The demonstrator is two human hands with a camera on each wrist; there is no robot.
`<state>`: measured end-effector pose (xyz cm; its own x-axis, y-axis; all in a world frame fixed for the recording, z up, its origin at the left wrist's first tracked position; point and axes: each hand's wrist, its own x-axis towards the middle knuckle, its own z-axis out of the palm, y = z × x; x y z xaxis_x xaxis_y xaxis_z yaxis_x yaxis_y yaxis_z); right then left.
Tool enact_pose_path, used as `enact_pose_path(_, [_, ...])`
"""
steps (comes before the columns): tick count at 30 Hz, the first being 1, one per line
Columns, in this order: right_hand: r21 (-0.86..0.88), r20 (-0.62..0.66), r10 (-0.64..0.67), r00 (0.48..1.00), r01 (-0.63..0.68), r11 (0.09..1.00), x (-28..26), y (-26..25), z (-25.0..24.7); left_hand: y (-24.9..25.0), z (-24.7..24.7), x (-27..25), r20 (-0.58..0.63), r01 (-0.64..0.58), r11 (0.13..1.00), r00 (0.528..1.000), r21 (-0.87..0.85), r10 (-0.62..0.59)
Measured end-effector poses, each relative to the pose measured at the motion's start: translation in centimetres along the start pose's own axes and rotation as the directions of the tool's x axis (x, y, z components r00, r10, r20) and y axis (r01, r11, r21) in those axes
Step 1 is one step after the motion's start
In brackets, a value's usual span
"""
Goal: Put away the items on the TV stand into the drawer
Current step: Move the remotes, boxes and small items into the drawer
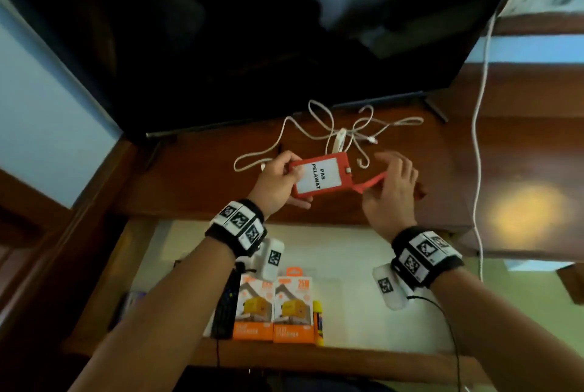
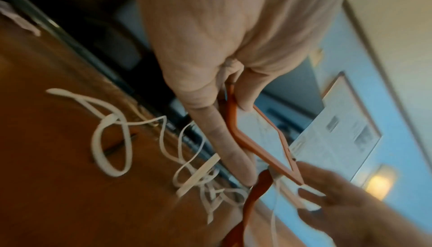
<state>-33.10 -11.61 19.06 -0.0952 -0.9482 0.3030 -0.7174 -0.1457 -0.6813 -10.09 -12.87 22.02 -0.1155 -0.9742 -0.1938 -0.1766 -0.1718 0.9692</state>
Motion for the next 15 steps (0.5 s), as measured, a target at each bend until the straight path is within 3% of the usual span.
enact_pose_path(2, [0.044,0.053,-0.08,0.995,0.078,0.996,2.1,-1.7,-1.4,3.5,-0.8,-0.9,0.033,-0.068,0.994,0.997,-0.084,0.071])
enact_pose_path(5, [0.301,0.136,-0.133,0.982,0.087,0.95,3.9,-6.0,-3.3,8.5,-1.2,-2.0,0.096,-0.144,0.962,0.981,-0.23,0.17])
enact_pose_path(7, [0.505,0.066,-0.112,0.992,0.063,0.861,4.4,-9.1,-4.6,11.6,-1.1,-2.7,0.108,-0.175,0.924,0.969,-0.339,0.223])
enact_pose_path(10, [0.592,0.007,-0.071,0.997,0.053,0.805,5.0,-12.7,-5.5,14.9,-0.7,-2.8,-0.014,-0.278,0.884,0.955,-0.377,0.295])
enact_pose_path(11, [0.567,0.023,-0.086,0.996,0.057,0.822,4.9,-13.6,-5.7,15.6,-0.8,-2.6,-0.094,-0.349,0.886,0.937,-0.305,0.337])
enact_pose_path(13, [0.43,0.083,-0.146,0.986,0.097,0.898,4.6,-14.6,-6.0,16.3,-1.3,-1.9,-0.22,-0.488,0.872,0.853,-0.014,0.474])
enact_pose_path(15, [0.223,0.122,-0.234,0.964,0.203,0.953,4.0,-14.9,-6.6,16.7,-2.5,-1.7,-0.199,-0.534,0.776,0.765,0.336,0.612])
